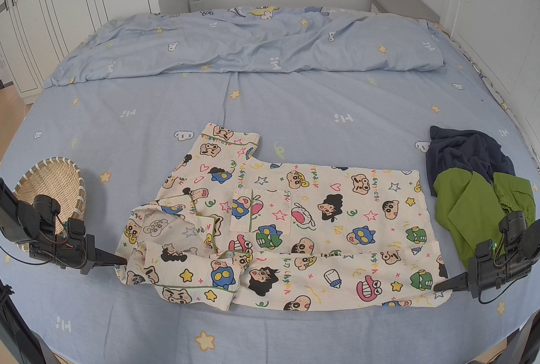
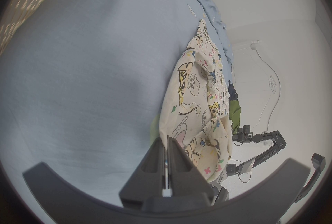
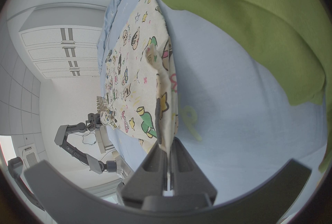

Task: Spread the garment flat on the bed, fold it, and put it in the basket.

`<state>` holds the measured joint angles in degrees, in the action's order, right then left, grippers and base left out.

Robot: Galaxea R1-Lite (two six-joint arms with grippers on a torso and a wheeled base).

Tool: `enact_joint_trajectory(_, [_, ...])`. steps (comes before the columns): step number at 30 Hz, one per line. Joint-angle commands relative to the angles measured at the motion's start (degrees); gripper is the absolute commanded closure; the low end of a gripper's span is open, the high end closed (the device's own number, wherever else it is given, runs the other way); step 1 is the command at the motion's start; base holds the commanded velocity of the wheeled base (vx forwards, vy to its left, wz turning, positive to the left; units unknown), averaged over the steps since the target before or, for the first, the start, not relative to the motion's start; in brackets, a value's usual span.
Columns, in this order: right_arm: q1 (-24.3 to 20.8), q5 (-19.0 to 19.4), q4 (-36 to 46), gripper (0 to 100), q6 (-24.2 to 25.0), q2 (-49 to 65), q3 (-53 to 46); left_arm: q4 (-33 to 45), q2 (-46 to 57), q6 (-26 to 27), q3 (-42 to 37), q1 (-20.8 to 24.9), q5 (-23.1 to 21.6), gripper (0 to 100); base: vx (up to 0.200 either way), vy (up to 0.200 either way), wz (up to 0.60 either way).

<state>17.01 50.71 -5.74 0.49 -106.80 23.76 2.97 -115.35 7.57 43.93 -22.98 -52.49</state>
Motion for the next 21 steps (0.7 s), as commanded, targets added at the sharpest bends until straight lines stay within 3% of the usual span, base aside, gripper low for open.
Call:
enact_joint_trajectory(1, [-0.3,-0.2,1.6,100,0.0,0.3,0.8,0.9,0.3,0.2,0.1,0.0,0.0,100,0.0,0.0,0.0])
enact_joint_trajectory(21, [0.0,-0.7,2.2,100,0.0,-0.2,1.5,2.6,-0.3,0.8,1.9,-0.6,0.4,100,0.0,0.0,0.0])
